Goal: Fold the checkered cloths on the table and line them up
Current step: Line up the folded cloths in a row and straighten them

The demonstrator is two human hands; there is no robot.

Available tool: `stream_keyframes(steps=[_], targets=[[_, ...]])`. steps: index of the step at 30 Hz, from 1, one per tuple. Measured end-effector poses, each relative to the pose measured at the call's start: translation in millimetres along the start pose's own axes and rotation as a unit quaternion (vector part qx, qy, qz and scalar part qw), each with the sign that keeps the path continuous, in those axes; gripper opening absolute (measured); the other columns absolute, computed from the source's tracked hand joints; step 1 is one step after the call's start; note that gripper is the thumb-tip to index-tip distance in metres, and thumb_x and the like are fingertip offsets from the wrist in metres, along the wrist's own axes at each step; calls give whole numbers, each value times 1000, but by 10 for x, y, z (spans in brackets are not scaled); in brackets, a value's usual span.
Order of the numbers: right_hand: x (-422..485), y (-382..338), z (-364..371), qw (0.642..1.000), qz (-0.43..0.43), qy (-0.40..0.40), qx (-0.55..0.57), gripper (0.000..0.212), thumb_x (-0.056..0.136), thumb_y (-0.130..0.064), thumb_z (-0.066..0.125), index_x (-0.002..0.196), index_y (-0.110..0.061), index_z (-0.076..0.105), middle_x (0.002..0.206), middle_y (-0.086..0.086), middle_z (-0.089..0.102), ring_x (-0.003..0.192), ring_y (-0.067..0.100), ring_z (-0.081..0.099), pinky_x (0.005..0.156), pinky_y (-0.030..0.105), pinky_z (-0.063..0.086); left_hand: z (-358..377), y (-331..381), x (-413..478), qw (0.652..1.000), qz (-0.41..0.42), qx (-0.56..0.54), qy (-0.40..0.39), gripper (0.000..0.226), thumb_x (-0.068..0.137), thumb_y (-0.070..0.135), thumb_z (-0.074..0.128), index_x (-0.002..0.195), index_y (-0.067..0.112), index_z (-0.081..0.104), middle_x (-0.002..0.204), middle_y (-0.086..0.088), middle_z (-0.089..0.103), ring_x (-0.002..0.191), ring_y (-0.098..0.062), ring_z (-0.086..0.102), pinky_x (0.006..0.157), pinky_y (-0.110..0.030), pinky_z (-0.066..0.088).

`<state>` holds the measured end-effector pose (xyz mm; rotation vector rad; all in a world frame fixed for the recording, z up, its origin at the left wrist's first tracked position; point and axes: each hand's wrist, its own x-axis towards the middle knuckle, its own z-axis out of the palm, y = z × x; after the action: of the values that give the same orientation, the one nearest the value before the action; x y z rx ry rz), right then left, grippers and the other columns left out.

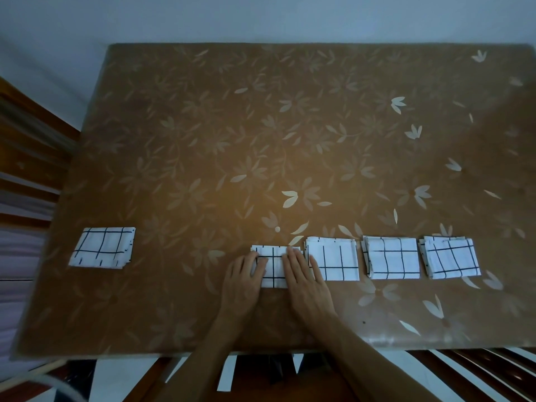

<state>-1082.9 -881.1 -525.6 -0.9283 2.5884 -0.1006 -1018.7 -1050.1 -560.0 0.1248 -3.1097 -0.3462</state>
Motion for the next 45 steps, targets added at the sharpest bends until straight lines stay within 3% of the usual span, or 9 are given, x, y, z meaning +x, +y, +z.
stream_keyframes(steps=[9,13,17,23,29,32,36,40,45], targets=[[122,-111,-195,1000,-13,8,-22,58,87,-23,31,142,-2,35,145,21,49,134,35,47,118,43,3,-438,-158,35,980,-155,-112,55,44,102,39,34,130,18,60,139,-8,56,121,-23,57,96,-38,52],[340,-410,-385,999,-54,3,1,61,80,-26,64,136,-3,53,143,18,52,130,33,53,119,45,23,-753,-769,-192,947,-288,-55,129,40,104,37,37,132,17,57,140,-11,54,126,-27,52,105,-40,44],[636,-900,-552,991,-113,-48,53,58,100,-17,41,154,-9,24,163,9,19,148,26,23,121,38,10,-840,-1541,-412,895,-414,-30,163,37,102,26,48,136,14,53,148,-20,44,136,-35,40,111,-52,36],[1006,-1488,-587,975,-182,-81,93,52,104,-24,34,153,-12,27,160,6,27,142,25,33,116,40,25,-885,-2333,-435,800,-580,-92,118,57,95,46,58,144,18,46,150,-25,38,131,-47,36,107,-55,35],[1195,-1553,-709,976,-179,-33,117,81,77,-44,9,145,-14,40,151,5,41,138,23,37,114,39,30,-838,-2208,-344,953,-260,-150,43,58,84,11,69,138,29,54,155,-4,35,137,-28,40,111,-46,39],[1292,-1442,-637,977,-197,-28,74,55,91,-30,40,145,-16,43,150,6,42,136,28,40,107,46,39,-932,-1801,-258,959,-186,-211,29,79,78,-9,61,144,31,48,164,9,19,134,-10,42,100,-12,38],[1193,-1293,-490,967,-245,-56,30,64,80,-15,71,140,-17,51,148,13,46,134,36,44,105,51,43,-972,-1416,-266,922,-260,-250,142,64,87,-1,65,143,25,49,154,12,34,137,4,32,112,-13,29],[1020,-1255,-360,963,-264,-56,-23,64,78,-28,77,138,-20,54,152,13,42,139,33,42,106,50,41,-875,-1213,-517,851,-468,-196,137,49,90,33,71,134,19,54,130,-7,49,119,-22,50,93,-25,41],[876,-1334,-312,980,-192,-38,-24,48,83,-20,71,129,-16,59,138,16,53,127,35,50,107,46,39,-748,-1034,-541,861,-445,-224,105,56,95,30,64,146,19,44,139,-7,46,124,-21,48,93,-23,35]])
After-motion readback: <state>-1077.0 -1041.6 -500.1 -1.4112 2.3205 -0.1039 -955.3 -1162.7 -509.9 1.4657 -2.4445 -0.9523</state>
